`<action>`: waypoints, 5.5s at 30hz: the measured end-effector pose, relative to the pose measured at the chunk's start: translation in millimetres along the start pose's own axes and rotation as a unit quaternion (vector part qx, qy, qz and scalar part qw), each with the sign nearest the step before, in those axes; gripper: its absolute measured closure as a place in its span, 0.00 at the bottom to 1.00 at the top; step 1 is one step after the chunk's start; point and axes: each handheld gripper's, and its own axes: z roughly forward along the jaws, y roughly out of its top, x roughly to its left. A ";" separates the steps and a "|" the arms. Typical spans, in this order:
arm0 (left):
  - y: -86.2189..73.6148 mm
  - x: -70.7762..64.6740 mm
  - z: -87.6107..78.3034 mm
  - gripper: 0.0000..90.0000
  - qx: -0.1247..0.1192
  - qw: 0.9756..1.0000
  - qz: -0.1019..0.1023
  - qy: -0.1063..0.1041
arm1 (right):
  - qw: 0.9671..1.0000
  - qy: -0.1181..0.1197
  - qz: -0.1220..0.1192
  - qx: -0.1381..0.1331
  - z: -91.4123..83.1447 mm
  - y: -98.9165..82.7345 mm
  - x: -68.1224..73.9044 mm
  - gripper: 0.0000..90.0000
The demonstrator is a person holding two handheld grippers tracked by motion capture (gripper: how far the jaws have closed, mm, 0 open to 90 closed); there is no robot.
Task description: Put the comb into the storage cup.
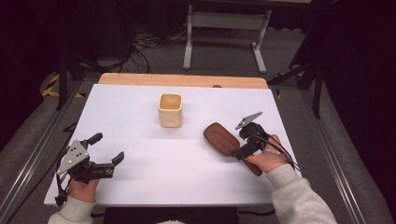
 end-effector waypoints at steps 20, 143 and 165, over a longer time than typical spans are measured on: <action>-0.1 2.4 0.6 0.01 0.010 1.000 -0.007 0.006 | 0.995 -0.016 0.016 0.099 12.6 -3.2 3.3 0.29; 0.8 -1.1 15.5 0.01 -0.007 0.997 -0.030 -0.070 | 0.931 -0.046 -0.062 -0.357 -7.1 10.6 75.8 0.80; 35.0 -3.1 34.9 0.00 -0.001 0.992 -0.036 -0.119 | 0.919 -0.033 -0.066 -0.387 31.1 31.4 105.8 0.80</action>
